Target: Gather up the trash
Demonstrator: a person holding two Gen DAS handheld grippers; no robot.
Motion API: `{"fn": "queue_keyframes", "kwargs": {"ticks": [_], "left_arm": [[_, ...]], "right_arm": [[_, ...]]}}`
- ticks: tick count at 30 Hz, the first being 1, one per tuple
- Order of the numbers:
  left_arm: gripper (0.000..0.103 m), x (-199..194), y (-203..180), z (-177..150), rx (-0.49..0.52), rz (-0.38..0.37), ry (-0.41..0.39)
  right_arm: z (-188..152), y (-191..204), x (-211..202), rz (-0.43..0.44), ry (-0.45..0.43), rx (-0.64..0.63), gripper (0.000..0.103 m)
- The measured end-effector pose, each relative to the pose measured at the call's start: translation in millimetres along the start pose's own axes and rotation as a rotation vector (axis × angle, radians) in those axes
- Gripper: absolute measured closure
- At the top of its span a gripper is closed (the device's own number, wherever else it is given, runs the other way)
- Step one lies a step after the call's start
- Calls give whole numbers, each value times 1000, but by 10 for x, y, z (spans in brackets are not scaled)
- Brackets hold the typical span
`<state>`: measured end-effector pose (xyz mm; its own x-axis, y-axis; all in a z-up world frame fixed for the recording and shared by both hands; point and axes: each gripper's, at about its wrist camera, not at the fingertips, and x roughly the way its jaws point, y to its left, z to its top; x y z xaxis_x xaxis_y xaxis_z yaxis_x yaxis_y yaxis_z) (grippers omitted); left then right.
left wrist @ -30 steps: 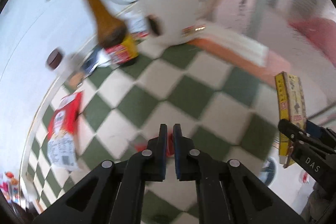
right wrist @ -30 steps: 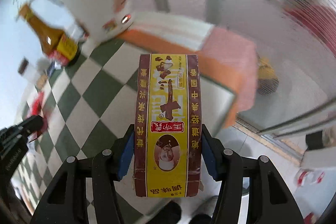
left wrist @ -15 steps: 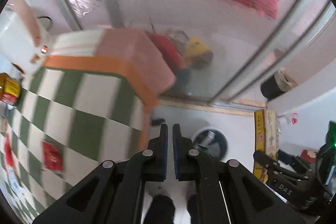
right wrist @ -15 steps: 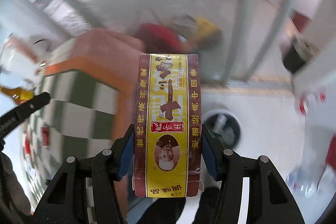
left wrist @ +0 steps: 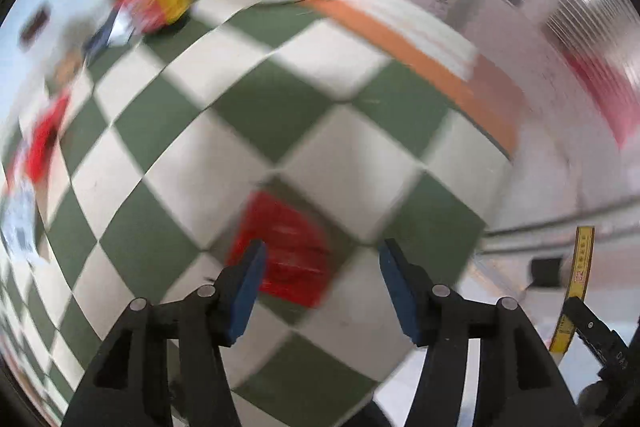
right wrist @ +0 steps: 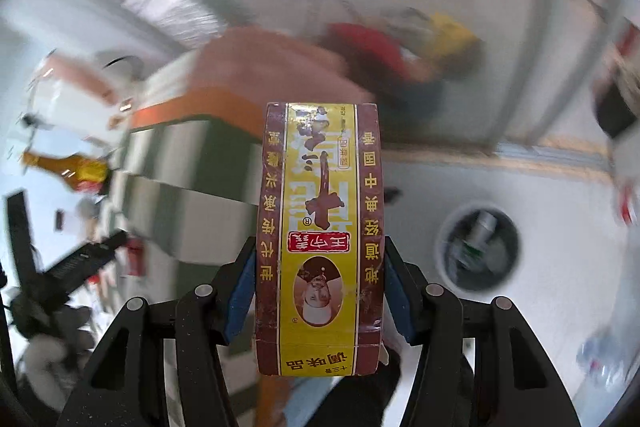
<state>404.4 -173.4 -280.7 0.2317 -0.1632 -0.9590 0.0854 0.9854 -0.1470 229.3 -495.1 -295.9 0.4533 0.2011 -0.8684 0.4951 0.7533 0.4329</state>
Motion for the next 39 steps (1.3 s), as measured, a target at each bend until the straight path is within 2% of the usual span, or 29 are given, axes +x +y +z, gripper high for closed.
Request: {"fn": "queue_keyframes", "kwargs": {"ticks": [2, 4, 5, 8, 11, 13, 14, 16, 18, 23, 26, 29, 32, 35, 36, 39], "left_arm": [[47, 65, 190, 22, -44, -45, 20], [47, 177, 263, 22, -45, -64, 53], [43, 205, 245, -9, -33, -73, 60], [34, 246, 133, 5, 42, -38, 37], [35, 295, -22, 4, 115, 31, 14], [54, 303, -62, 10, 141, 76, -16], [60, 294, -83, 15, 162, 83, -20], [78, 263, -91, 21, 176, 91, -25], [84, 204, -68, 13, 182, 85, -32], [85, -137, -26, -6, 178, 63, -78], [85, -382, -303, -65, 218, 2, -101], [85, -512, -958, -224, 322, -87, -97], [85, -451, -1679, -546, 437, -204, -43], [85, -55, -2344, -919, 511, -288, 50], [85, 202, -2578, -1078, 536, -308, 96], [85, 961, -2972, -1428, 569, -311, 204]], "right_arm": [[114, 379, 127, 18, -1, -63, 43], [175, 735, 239, 23, -4, -123, 43], [186, 840, 281, 26, -2, -139, 43], [185, 1125, 418, 24, 16, -175, 43], [187, 1239, 534, 14, 32, -191, 43], [170, 1292, 623, 4, 46, -195, 43], [151, 1305, 652, -1, 52, -194, 43], [123, 1292, 658, -6, 53, -190, 43], [110, 1269, 643, -3, 48, -179, 43], [134, 1136, 520, 18, 23, -135, 43], [143, 959, 342, 33, -8, -108, 43], [107, 598, 92, 35, -42, -72, 44], [-24, 63, -123, 16, -53, -4, 43], [-279, -723, -308, -44, -48, 99, 43], [-358, -932, -324, -63, -42, 125, 43], [-689, -1764, -196, -131, 14, 225, 43]]}}
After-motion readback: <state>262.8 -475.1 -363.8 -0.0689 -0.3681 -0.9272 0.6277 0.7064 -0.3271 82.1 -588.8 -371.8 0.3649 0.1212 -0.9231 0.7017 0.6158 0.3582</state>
